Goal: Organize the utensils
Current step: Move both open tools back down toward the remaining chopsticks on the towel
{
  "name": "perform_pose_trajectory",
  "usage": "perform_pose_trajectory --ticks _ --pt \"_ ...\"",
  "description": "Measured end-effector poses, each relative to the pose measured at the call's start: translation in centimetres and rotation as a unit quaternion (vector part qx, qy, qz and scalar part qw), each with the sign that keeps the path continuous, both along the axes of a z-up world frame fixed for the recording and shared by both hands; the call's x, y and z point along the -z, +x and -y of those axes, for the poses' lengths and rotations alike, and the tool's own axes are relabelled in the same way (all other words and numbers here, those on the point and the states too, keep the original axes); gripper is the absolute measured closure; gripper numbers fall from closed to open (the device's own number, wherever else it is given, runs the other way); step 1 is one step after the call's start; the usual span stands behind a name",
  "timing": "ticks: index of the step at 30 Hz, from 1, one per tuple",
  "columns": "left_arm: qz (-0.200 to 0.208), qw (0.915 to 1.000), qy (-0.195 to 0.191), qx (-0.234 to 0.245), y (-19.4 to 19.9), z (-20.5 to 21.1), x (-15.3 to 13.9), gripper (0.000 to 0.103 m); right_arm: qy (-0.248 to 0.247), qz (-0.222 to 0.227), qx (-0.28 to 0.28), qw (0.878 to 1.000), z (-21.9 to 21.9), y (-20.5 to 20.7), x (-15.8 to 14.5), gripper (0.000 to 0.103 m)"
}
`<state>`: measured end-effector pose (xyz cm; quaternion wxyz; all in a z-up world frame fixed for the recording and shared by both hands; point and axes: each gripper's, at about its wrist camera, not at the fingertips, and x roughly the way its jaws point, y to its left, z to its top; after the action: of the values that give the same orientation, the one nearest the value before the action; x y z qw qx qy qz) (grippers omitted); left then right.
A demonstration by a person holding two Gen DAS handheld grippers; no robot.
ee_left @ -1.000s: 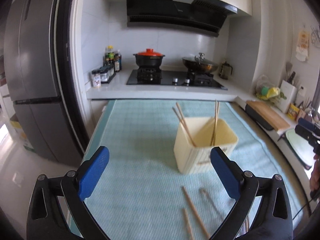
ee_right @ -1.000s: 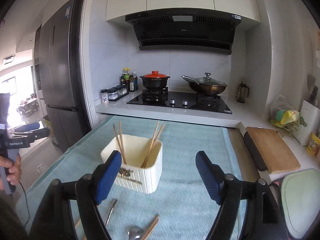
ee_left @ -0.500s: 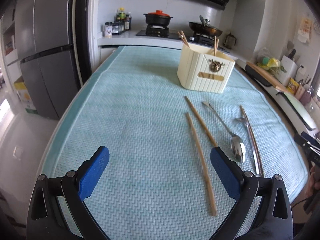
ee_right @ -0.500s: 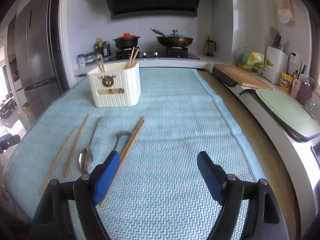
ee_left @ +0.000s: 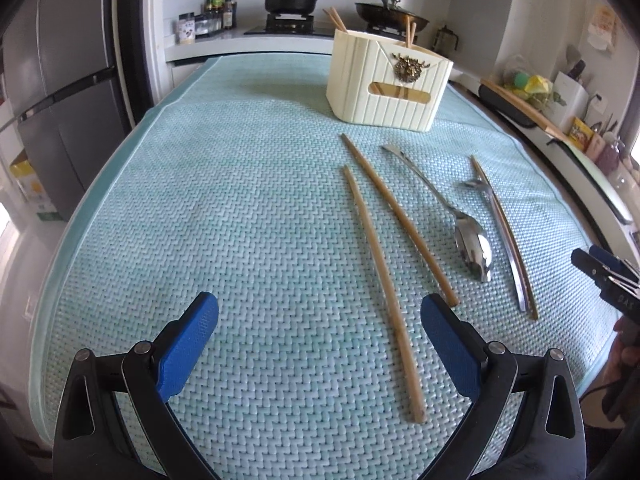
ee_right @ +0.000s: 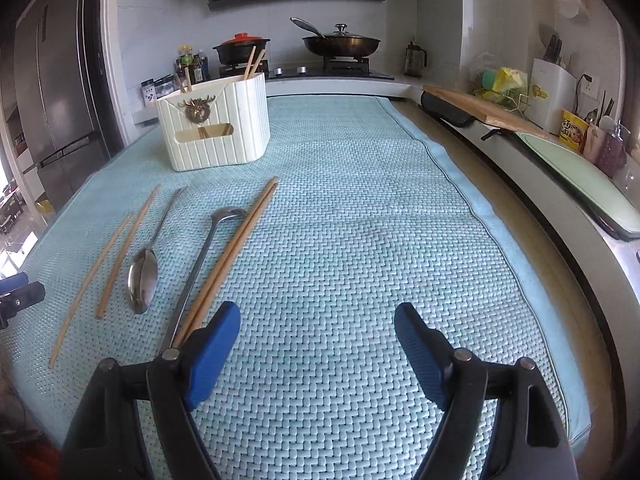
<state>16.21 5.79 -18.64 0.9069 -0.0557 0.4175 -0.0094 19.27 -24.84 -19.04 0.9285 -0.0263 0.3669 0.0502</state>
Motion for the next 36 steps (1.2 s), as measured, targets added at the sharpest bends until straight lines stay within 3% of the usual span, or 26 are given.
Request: perform_pose_trajectory --ticks 13,15,17,19,24,33,36 --pt "-0.012 0.9999 0.002 0.002 -0.2 0.3 0.5 0.002 0.048 -0.036 -0.003 0.998 0.0 2.4 0.6 0.022" --pt "-0.014 0.9999 0.000 -0.001 -0.2 0.0 0.6 0.002 0.048 -0.045 -0.016 0.998 -1.0 3.5 0.8 0.029" --pt "-0.015 0.9999 -0.003 -0.004 -0.3 -0.2 0.6 0.002 0.045 -0.060 -0.027 0.997 -2.0 4.9 1.2 0.045" --pt "-0.015 0.9998 -0.004 -0.007 -0.4 -0.4 0.5 0.002 0.052 -0.077 -0.035 0.995 -2.8 6.3 1.7 0.053" --pt "-0.014 0.9998 -0.007 -0.016 -0.5 -0.9 0.4 0.002 0.067 -0.100 -0.045 0.992 -4.5 8.2 2.7 0.060" --pt "-0.028 0.9992 -0.018 -0.021 -0.4 -1.5 1.1 0.002 -0.032 -0.095 -0.036 0.994 -6.8 9.0 3.0 0.063" --pt "-0.027 0.9993 -0.014 -0.021 -0.4 -1.4 1.0 0.002 -0.034 -0.093 -0.033 0.995 -6.6 8.6 3.0 0.063"
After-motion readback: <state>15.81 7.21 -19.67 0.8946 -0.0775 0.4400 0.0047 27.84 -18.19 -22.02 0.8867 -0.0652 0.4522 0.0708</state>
